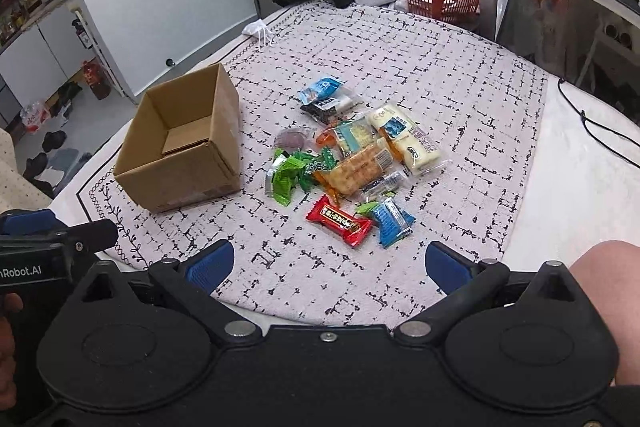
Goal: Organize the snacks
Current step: 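Move the left gripper toward the red candy bar while the right gripper approaches the blue candy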
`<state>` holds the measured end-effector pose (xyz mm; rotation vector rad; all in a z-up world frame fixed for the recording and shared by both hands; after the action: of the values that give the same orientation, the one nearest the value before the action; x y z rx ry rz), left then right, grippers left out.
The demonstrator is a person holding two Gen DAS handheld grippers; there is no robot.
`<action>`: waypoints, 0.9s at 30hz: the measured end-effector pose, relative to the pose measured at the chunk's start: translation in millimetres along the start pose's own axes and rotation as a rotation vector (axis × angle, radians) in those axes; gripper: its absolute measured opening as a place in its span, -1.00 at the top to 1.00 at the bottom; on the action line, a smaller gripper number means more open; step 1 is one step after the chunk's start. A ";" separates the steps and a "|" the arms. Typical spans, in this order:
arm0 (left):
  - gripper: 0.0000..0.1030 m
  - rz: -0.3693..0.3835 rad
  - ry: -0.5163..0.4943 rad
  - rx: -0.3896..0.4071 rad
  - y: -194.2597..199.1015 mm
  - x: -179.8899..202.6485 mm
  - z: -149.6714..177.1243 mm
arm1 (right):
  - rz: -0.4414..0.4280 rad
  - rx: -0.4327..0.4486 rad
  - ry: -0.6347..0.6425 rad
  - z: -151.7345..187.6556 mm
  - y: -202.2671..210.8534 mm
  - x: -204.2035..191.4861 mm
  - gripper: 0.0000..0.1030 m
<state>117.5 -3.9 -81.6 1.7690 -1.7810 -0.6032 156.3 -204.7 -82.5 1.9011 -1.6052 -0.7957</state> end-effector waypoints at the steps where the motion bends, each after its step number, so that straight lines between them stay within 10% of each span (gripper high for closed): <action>1: -0.96 0.000 0.003 -0.002 -3.3 1.2 -1.1 | 0.003 -0.007 0.005 -1.1 -3.1 0.9 -1.00; 27: -0.28 0.072 0.138 -0.190 -97.4 44.5 -4.0 | -0.060 -0.233 -0.101 -14.5 -106.2 50.4 0.14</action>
<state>193.9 -51.1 -140.0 1.5732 -1.6299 -0.5860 245.2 -237.2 -153.7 1.7742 -1.4472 -1.0701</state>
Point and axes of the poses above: each gripper's, at about its wrist camera, not at the fingertips, and y roughly against the way its jaws point, x to its right, z to its underside, the point moved 2 cm from there along -y, roughly the way its jaws point, and after that the axes turned 9 degrees about x, right-handed, at the moved point
